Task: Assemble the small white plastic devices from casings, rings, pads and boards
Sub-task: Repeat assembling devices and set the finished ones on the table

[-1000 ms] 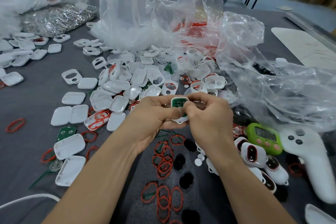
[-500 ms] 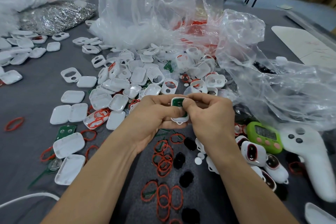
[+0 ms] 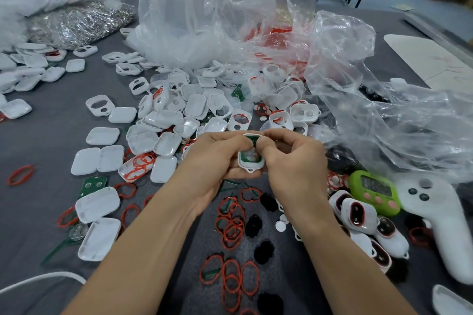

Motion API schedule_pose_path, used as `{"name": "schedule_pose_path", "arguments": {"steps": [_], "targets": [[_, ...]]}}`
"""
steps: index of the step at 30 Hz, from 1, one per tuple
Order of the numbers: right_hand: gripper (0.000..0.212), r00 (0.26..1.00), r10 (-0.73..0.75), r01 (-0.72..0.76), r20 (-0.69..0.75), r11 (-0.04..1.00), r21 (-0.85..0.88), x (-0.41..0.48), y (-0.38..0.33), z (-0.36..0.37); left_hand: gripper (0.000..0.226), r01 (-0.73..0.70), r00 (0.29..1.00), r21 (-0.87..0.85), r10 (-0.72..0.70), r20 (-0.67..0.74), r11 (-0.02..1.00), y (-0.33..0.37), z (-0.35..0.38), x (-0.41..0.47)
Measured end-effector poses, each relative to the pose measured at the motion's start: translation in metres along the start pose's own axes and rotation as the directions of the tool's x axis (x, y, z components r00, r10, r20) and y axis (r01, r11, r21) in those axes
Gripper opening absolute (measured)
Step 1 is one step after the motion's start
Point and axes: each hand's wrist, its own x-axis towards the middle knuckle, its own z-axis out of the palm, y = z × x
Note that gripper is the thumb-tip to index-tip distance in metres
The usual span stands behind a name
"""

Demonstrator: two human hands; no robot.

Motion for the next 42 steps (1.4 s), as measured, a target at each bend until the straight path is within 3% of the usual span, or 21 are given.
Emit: {"name": "schedule_pose_path", "arguments": {"steps": [12, 19, 22, 25, 33, 38, 40, 42], "targets": [[0.021, 1.000, -0.006, 0.006, 0.014, 1.000, 0.017, 0.000, 0.004, 0.003, 0.025, -0.050, 0.994, 0.059, 0.055, -0.098, 0.997, -0.001, 0.004, -0.002], [0.009, 0.997, 0.038, -0.041, 0.074, 0.998, 0.049, 0.005, 0.007, 0.001, 0.030, -0.025, 1.000, -0.023, 0.025, -0.013, 0.999, 0.001, 0.002, -0.002], [0.027, 0.972, 0.114, -0.148, 0.208, 0.977, 0.155, 0.008, 0.006, -0.003, 0.030, -0.030, 0.999, -0.053, 0.029, -0.030, 0.998, 0.003, 0.003, -0.002], [0.036, 0.963, 0.117, -0.155, 0.244, 0.978, 0.142, 0.009, 0.006, -0.005, 0.027, -0.035, 0.999, -0.037, 0.034, -0.036, 0.999, 0.003, 0.004, -0.002], [0.029, 0.976, 0.104, -0.126, 0.190, 0.987, 0.104, 0.005, 0.006, -0.002, 0.026, -0.053, 0.998, -0.021, 0.052, -0.031, 0.998, 0.002, 0.004, -0.004], [0.026, 0.965, 0.103, -0.133, 0.240, 0.985, 0.114, 0.007, 0.003, -0.003, 0.029, -0.050, 0.997, -0.043, 0.047, -0.062, 0.998, 0.003, 0.004, -0.002], [0.024, 0.972, 0.125, -0.155, 0.198, 0.977, 0.145, 0.011, 0.000, -0.009, 0.026, -0.051, 0.993, -0.061, 0.044, -0.108, 0.997, 0.004, 0.003, 0.000], [0.017, 0.991, 0.078, -0.082, 0.108, 0.996, 0.029, 0.018, -0.002, -0.023, 0.024, -0.044, 0.988, -0.089, 0.030, -0.152, 0.995, 0.005, 0.000, 0.002]]}}
